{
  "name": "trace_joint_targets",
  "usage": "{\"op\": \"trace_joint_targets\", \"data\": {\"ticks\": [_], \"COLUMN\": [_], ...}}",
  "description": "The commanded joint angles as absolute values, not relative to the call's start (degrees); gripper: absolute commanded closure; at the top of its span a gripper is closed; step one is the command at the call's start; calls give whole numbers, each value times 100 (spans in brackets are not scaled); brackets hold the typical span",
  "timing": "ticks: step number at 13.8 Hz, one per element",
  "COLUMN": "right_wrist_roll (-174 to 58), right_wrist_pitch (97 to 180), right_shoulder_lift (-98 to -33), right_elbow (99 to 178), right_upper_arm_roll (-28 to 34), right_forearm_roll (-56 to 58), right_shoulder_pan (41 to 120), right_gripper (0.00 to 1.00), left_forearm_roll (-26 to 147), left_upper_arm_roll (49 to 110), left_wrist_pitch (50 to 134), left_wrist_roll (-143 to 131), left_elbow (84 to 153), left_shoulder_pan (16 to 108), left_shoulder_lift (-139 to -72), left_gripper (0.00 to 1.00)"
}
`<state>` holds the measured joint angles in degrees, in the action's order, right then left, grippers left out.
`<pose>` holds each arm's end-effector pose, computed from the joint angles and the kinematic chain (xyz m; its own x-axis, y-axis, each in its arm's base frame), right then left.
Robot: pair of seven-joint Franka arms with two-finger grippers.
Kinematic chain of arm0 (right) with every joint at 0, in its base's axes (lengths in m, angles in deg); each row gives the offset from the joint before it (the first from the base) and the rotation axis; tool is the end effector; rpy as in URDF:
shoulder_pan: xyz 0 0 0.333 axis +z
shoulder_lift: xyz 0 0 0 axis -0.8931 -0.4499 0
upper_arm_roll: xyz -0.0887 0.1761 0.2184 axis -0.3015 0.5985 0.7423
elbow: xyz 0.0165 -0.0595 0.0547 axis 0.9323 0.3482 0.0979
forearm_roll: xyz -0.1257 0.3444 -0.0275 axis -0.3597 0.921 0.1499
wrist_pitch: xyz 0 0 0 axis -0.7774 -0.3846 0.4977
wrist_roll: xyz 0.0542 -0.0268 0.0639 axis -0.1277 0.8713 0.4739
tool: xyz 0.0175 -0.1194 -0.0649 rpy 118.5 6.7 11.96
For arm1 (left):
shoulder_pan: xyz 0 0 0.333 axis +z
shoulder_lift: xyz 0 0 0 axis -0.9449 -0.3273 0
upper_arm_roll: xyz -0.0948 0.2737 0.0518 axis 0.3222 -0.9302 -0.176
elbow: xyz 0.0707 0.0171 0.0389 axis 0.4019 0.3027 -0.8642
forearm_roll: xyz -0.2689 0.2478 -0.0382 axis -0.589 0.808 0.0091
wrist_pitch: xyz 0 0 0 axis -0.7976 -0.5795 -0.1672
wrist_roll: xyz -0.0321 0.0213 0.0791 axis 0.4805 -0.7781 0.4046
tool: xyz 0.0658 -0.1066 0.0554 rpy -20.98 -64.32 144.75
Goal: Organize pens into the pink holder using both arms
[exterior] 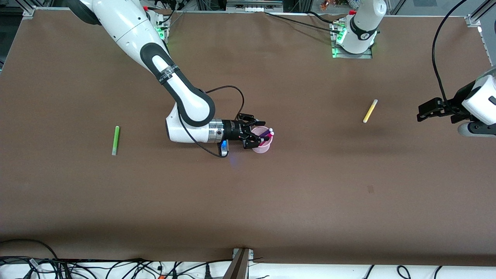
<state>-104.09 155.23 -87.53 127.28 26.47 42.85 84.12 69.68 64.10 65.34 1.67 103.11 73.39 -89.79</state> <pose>0.5411 0.4462 0.2124 0.2903 -0.3312 -0.8978 -0.9485 -0.2239 -0.2241 0.5741 0.0003 0.5264 0.9980 -0.0193 -0.0608 -0.0190 -0.9998 0.0046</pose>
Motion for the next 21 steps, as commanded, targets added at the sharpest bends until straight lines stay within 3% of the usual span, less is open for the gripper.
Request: {"op": "trace_joint_targets", "data": {"ticks": [1, 4, 11, 18, 21], "right_wrist_roll": [-10442, -10372, -9493, -9038, -7765], "right_wrist_pitch": [15457, 15107, 12928, 12197, 11414], "right_shoulder_lift": [-8725, -8401, -7110, -5493, -5000], "right_elbow": [12492, 12474, 12527, 12939, 12948], "right_upper_arm_roll": [2642, 2564, 992, 551, 541], "right_forearm_roll": [3847, 2900, 878, -2066, -2307], "right_shoulder_pan": [8339, 8190, 8181, 8094, 7489], "right_gripper": [17, 1, 0, 0, 0], "left_forearm_roll": [7118, 7118, 7118, 7118, 7118], "left_upper_arm_roll": [6456, 6456, 6456, 6456, 6456], "left_wrist_pitch": [6480, 6480, 6480, 6480, 6480], "left_wrist_roll": [156, 156, 156, 147, 147], "left_elbow": [10231, 10223, 10231, 10232, 10232], "left_shoulder_pan": [7344, 7353, 7344, 7336, 7336], "left_shoulder_lift": [-8989, -8989, -8997, -9015, -9015], "left_gripper": [0, 0, 0, 0, 0]}}
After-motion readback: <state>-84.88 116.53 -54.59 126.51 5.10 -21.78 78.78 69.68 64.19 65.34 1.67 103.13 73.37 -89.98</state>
